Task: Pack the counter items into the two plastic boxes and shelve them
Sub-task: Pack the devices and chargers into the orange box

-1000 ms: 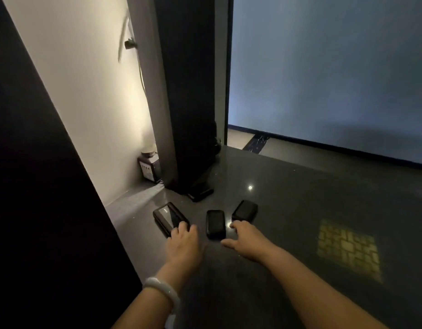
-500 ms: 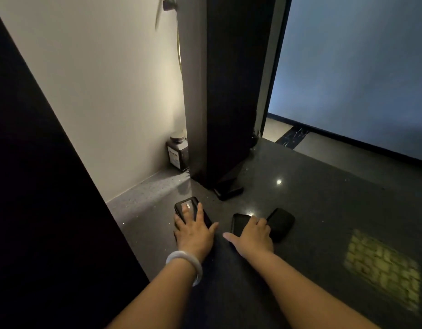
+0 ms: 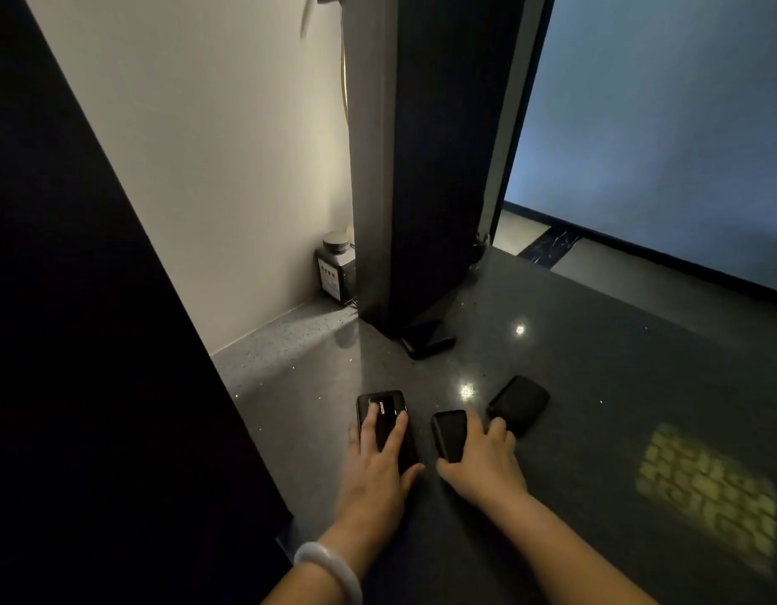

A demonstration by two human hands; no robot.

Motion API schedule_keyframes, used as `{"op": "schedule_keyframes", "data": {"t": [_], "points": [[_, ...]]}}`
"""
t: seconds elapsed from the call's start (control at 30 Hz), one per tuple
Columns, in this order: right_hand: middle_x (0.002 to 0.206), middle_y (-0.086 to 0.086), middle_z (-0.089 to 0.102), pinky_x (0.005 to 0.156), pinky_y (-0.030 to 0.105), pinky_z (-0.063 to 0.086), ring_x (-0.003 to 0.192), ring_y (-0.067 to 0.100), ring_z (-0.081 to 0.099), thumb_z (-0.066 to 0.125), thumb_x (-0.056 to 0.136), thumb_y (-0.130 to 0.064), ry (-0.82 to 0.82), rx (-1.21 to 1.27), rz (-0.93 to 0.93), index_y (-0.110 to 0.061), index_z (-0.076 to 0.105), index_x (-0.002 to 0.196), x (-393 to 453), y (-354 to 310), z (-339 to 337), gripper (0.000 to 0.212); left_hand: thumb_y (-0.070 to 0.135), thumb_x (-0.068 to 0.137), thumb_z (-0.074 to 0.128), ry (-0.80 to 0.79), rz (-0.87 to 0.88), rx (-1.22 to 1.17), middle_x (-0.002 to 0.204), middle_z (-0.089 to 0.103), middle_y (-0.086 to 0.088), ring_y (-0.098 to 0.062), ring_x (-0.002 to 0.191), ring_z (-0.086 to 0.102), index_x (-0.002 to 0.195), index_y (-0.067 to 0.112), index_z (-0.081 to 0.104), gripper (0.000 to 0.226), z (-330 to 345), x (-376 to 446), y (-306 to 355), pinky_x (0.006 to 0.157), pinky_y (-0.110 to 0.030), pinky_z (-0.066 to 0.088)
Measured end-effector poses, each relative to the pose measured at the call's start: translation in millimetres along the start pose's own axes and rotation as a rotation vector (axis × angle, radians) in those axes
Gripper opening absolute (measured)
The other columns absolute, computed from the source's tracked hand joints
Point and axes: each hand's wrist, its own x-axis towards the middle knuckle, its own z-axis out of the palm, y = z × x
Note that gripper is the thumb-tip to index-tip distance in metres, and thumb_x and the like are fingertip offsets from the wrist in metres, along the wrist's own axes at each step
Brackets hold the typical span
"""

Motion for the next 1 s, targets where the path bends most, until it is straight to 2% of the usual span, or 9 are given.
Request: {"op": "schedule_keyframes", "data": {"t": [0.07, 0.13, 0.27, 0.43, 0.57, 0.7, 0.83, 1.0], "points": [[0.146, 0.010, 0.015, 0.106, 0.039, 0.036, 0.136, 0.028, 0.022, 0.068, 0.077, -0.051, -0.006, 0.007, 0.017, -0.027, 0.010, 0.150, -14, 10, 1, 0.096, 0.059, 0.090, 0.049, -0.041, 0.065, 0.034, 0.157, -0.021, 0.009, -0.025, 0.147, -0.008, 0.151, 0.043, 0.002, 0.078, 2, -17, 3, 0.121, -0.043, 0.011], [0.145, 0.010, 0.018, 0.106, 0.038, 0.035, 0.135, 0.028, 0.024, 0.068, 0.076, -0.050, 0.011, 0.017, 0.039, -0.025, 0.011, 0.149, -24, 16, 1, 0.096, 0.062, 0.083, 0.059, -0.066, 0.070, 0.008, 0.155, -0.017, 0.010, -0.023, 0.146, 0.000, 0.152, 0.039, 0.002, 0.092, 1, -24, 7, 0.121, -0.041, 0.013], [0.146, 0.011, 0.024, 0.107, 0.036, 0.034, 0.135, 0.028, 0.027, 0.071, 0.075, -0.048, 0.052, 0.048, 0.109, -0.014, 0.018, 0.148, -35, 17, -3, 0.096, 0.076, 0.066, 0.063, -0.082, -0.021, 0.040, 0.157, -0.007, -0.004, -0.027, 0.145, 0.004, 0.152, 0.027, -0.013, 0.126, -4, -18, 21, 0.118, -0.040, 0.010], [0.142, 0.011, 0.029, 0.105, 0.035, 0.037, 0.131, 0.027, 0.031, 0.072, 0.075, -0.052, 0.084, 0.065, 0.173, -0.012, 0.031, 0.139, -43, 25, -7, 0.086, 0.085, 0.051, 0.064, -0.141, -0.132, 0.002, 0.157, 0.000, -0.011, -0.032, 0.144, 0.006, 0.151, 0.024, -0.017, 0.142, -9, -5, 31, 0.117, -0.044, 0.015], [0.137, 0.011, 0.034, 0.102, 0.034, 0.038, 0.128, 0.027, 0.034, 0.072, 0.073, -0.055, 0.121, 0.095, 0.206, -0.014, 0.035, 0.135, -54, 34, -5, 0.083, 0.083, 0.058, 0.063, -0.131, -0.224, 0.017, 0.151, 0.014, -0.017, -0.034, 0.138, 0.019, 0.152, 0.017, -0.008, 0.135, -9, 0, 48, 0.112, -0.045, 0.028], [0.135, 0.010, 0.035, 0.102, 0.035, 0.039, 0.125, 0.027, 0.036, 0.070, 0.074, -0.054, 0.166, 0.129, 0.240, -0.015, 0.036, 0.136, -68, 43, -3, 0.081, 0.074, 0.064, 0.068, -0.084, -0.223, 0.026, 0.147, 0.018, -0.017, -0.033, 0.135, 0.024, 0.152, 0.016, -0.001, 0.127, -2, -4, 59, 0.107, -0.045, 0.038], [0.133, 0.008, 0.035, 0.101, 0.033, 0.038, 0.122, 0.024, 0.037, 0.071, 0.075, -0.052, 0.215, 0.161, 0.286, -0.018, 0.036, 0.137, -84, 55, -2, 0.079, 0.063, 0.069, 0.071, -0.076, -0.158, 0.080, 0.144, 0.024, -0.015, -0.032, 0.131, 0.026, 0.152, 0.017, 0.002, 0.117, 8, -12, 69, 0.106, -0.043, 0.037], [0.130, 0.005, 0.035, 0.101, 0.033, 0.037, 0.121, 0.023, 0.035, 0.072, 0.076, -0.045, 0.280, 0.276, 0.387, -0.022, 0.037, 0.138, -114, 90, -7, 0.075, 0.052, 0.070, 0.074, -0.121, -0.034, 0.101, 0.141, 0.030, -0.014, -0.031, 0.128, 0.028, 0.151, 0.011, 0.003, 0.115, 24, -31, 92, 0.105, -0.043, 0.036]]}}
